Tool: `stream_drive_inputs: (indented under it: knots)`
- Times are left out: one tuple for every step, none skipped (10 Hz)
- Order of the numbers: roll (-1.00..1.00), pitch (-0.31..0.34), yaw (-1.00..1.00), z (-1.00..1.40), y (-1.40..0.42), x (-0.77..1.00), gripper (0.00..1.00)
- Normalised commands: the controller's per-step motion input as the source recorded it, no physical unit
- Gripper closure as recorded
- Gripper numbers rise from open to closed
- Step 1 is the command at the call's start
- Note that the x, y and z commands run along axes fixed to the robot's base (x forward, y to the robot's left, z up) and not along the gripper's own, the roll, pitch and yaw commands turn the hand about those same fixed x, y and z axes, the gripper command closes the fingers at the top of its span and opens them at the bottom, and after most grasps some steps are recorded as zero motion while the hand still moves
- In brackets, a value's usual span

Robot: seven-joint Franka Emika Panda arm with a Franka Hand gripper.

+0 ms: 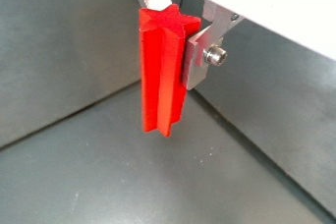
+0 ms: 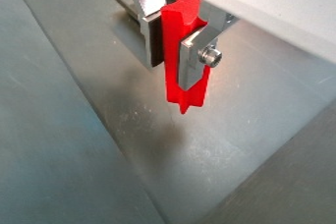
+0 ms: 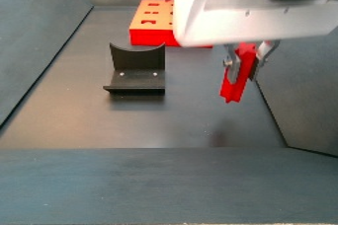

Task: Pick up the star object. Move up. Move to above the board. Insert the star object.
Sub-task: Move to above the board.

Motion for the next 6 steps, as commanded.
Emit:
stream_drive_inputs:
  knots:
    - [0.05,0.049,0.14,1.00,0.08,0.18,1.00]
    - [0.05,0.093,0.10,1.00,0.07,0.17,1.00]
    - [0.06,0.102,0.08,1.00,0.07,0.16,1.00]
    - [0.06,0.103,0.05,1.00,0.06,0.14,1.00]
    - [0.07,0.101,0.04,1.00,0.06,0.14,1.00]
    - [0.06,0.101,0.03,1.00,0.06,0.13,1.00]
